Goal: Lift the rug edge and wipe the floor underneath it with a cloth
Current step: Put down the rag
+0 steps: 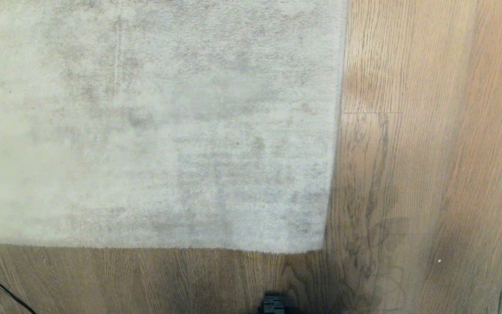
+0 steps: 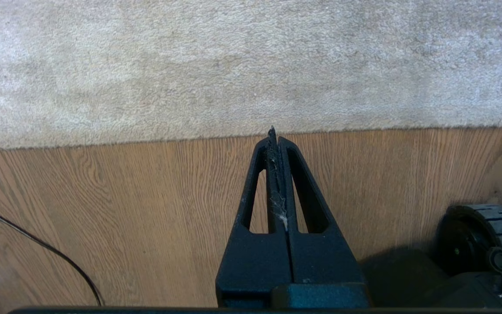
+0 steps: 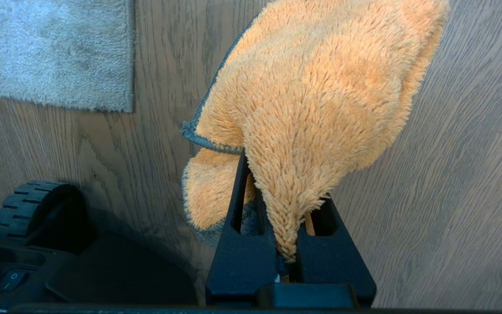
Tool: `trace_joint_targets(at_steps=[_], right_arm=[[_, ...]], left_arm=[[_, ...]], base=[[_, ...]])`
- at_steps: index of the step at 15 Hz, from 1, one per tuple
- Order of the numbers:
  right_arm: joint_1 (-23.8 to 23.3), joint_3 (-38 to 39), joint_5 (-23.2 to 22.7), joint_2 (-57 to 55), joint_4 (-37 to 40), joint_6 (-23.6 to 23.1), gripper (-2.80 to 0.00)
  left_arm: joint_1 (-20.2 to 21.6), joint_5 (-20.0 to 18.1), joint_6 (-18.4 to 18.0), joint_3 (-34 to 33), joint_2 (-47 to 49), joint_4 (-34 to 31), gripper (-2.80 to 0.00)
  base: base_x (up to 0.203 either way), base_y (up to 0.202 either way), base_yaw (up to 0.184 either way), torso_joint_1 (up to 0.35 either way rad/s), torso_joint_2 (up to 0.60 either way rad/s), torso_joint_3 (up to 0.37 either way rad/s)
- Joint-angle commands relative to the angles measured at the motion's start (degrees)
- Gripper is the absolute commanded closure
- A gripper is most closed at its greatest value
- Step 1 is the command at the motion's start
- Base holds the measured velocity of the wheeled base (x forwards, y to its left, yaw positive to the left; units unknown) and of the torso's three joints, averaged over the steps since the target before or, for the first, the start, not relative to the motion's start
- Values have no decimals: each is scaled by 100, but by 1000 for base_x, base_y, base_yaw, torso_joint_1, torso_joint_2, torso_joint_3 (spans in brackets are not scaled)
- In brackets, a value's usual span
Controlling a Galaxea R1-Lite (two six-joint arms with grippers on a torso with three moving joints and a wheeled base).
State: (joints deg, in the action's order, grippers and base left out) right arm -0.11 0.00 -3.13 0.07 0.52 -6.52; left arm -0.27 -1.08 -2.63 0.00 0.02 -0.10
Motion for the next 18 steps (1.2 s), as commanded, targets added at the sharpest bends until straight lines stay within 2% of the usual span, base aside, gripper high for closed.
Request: trace_joint_targets(at_steps=[1, 4, 6, 18], right_arm=[[2, 0, -3, -7, 0, -7, 0], [2, 0, -3, -7, 0, -7, 0], [-5, 0, -3, -7, 0, -7, 0], [2, 0, -3, -7, 0, -7, 0]], left_arm=[[0, -7, 0, 0, -2, 1, 0], [0, -6, -9, 0, -2, 1, 0], [0, 2, 0, 0, -2, 1, 0], [0, 26, 0, 0, -2, 1, 0]], base=[[0, 0, 0, 0, 0, 0], [0, 0, 0, 0, 0, 0], [1, -126, 2, 2, 1, 4], [0, -193, 1, 2, 4, 2]])
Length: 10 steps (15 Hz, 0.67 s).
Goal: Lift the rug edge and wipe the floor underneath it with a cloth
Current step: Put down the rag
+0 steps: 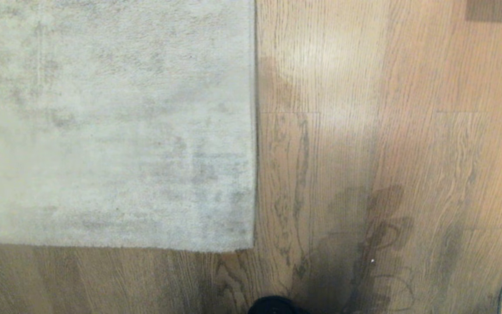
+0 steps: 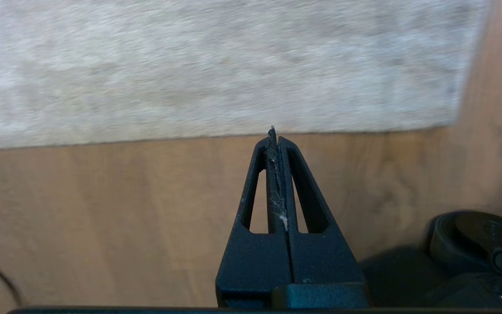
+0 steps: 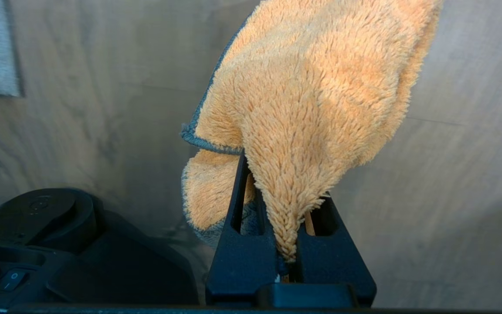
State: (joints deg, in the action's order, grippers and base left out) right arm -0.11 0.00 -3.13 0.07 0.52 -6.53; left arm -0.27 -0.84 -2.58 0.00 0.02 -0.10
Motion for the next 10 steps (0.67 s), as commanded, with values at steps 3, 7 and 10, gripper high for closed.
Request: trace_joint_targets(at_steps=[3, 7, 10], right_arm=[[2, 0, -3, -7, 0, -6, 0], [-6, 0, -3, -7, 0, -6, 0], [2, 0, -3, -7, 0, -6, 0]], left_arm=[[0, -4, 4, 0, -2, 1, 0], [0, 5, 39, 0, -2, 1, 0], [0, 5, 39, 0, -2, 1, 0]], base=[[0, -195, 2, 1, 2, 4], [0, -194, 1, 1, 2, 1], [0, -195, 0, 2, 1, 3]])
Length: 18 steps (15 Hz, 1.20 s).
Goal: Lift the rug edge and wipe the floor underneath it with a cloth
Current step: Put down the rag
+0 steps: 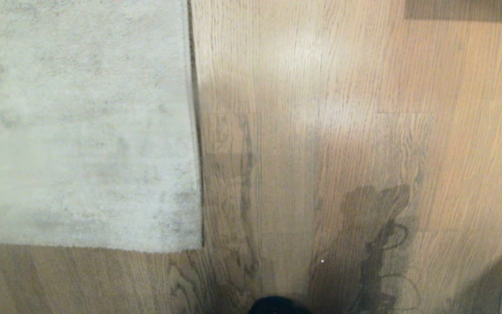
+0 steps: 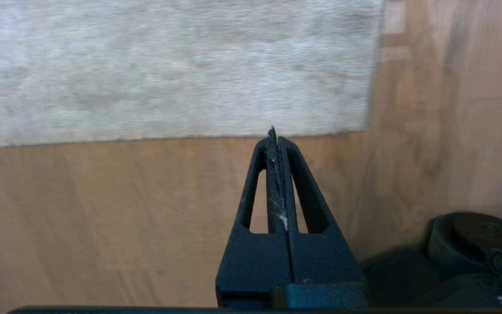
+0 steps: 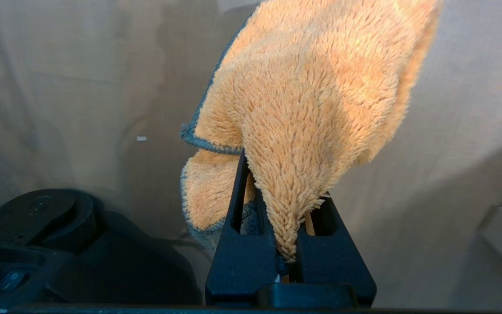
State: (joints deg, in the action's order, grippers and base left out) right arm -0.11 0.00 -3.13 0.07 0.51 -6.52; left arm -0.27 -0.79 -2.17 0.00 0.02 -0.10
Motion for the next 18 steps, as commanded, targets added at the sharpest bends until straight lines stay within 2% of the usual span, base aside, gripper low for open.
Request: trace_joint_targets(at_steps=[1, 7, 18], right_arm=[[2, 0, -3, -7, 2, -7, 0], [1, 0, -3, -7, 2, -7, 0], [0, 0, -3, -7, 2, -7, 0]], left_arm=[[0, 0, -3, 0, -2, 1, 0], [0, 0, -1, 0, -2, 1, 0], [0, -3, -3, 0, -2, 1, 0]], base=[[0, -191, 2, 1, 3, 1], [0, -166, 0, 3, 3, 4], [0, 0, 0, 0, 0, 0]])
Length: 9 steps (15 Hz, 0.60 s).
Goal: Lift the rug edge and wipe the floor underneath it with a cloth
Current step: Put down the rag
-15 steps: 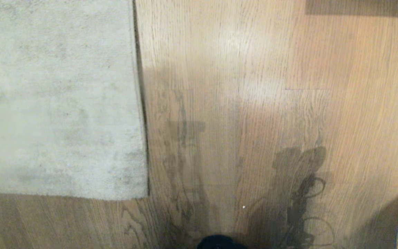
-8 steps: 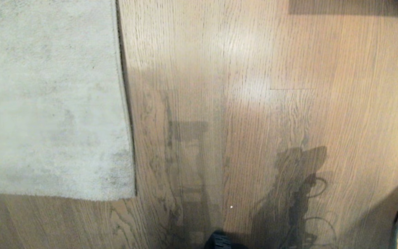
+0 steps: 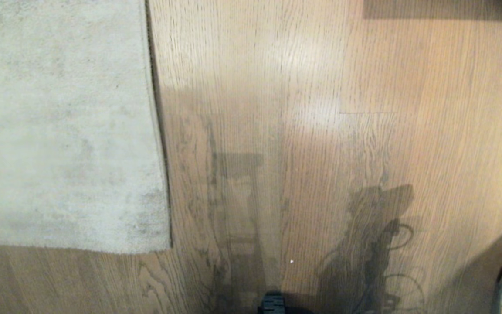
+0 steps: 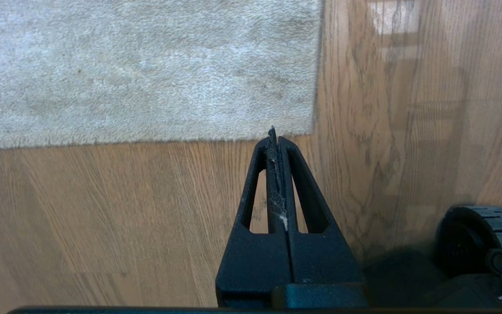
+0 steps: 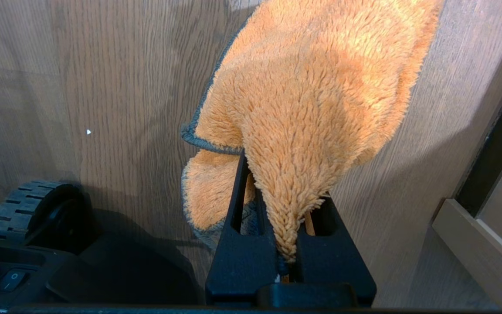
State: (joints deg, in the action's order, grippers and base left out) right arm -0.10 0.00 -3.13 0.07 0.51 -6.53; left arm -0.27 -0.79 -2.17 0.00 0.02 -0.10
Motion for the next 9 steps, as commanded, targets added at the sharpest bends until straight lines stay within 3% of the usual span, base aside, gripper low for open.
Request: trace_joint_targets(at_steps=[1, 9], right_arm=[[1, 0, -3, -7, 2, -7, 0], [-7, 0, -6, -7, -5, 2, 0]], left_arm=[[0, -9, -3, 0, -2, 1, 0], [0, -9, -3, 0, -2, 1, 0]], base=[[0, 0, 0, 0, 0, 0], [0, 0, 0, 0, 0, 0]])
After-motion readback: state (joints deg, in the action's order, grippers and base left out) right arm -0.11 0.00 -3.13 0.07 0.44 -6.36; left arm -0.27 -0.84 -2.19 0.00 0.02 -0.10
